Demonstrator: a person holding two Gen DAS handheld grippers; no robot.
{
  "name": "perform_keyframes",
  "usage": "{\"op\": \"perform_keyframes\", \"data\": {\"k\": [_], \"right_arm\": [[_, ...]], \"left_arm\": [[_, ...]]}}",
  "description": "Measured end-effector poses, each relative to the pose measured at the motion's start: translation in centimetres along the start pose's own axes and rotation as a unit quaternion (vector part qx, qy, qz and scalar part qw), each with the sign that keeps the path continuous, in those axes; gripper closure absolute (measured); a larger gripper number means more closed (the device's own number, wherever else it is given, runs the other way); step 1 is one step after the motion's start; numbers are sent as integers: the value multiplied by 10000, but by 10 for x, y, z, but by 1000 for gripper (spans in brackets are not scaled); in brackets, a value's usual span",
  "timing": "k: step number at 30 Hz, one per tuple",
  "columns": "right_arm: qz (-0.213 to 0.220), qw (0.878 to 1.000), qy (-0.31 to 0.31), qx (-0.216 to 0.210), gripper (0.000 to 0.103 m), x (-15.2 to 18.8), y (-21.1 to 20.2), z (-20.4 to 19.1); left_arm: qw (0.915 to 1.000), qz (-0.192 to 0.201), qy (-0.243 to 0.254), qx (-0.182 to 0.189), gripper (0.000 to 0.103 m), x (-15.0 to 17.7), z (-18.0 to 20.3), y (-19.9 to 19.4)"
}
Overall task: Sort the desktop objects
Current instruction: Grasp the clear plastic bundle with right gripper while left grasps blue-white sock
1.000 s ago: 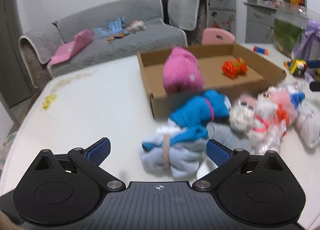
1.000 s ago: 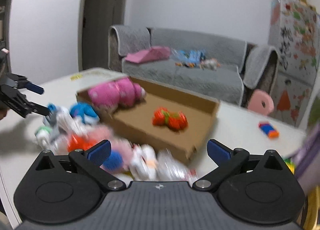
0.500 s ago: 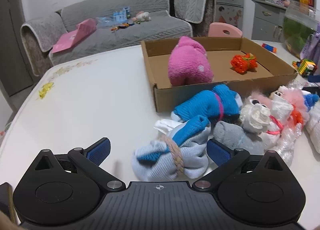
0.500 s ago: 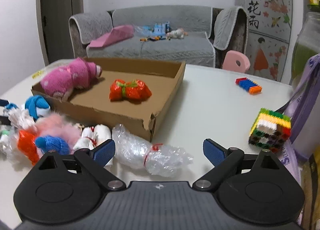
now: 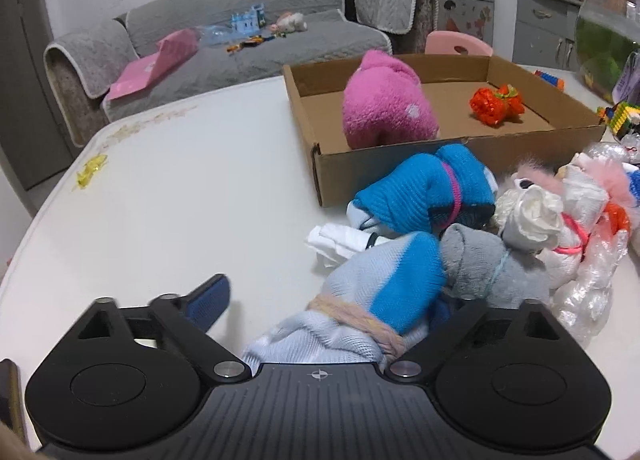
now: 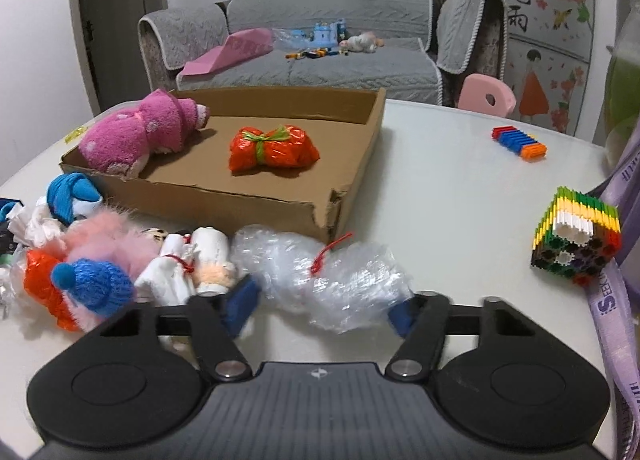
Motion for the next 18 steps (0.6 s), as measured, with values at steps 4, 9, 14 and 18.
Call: {"op": "perform_keyframes", "data": {"k": [4, 9, 14, 18], "right_arm": [[-11, 9999, -50, -117, 56, 2, -6, -5], [58, 9998, -73, -163, 59, 2, -15, -5], [177, 9997, -65, -184, 60, -4, -28, 0], [385, 9992, 8, -134, 60, -13, -41, 8]], "left_arm": [[9993, -27, -252, 264, 45, 0, -2, -3], [9995, -141, -138, 264, 46, 2, -1, -10], [9996, -126, -38, 232, 46, -2, -7, -25], [9992, 169, -266, 248, 46, -15, -26, -49]]}}
Point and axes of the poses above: each gripper's, at about its wrist camera, not at the fingertips, and y roughly the way its jaws point, z to its right, x to its underside, the point moved 5 cm from there along y, roughly the way its jaws point, and after that the axes turned 2 degrees about x, right-handed, at the moved point
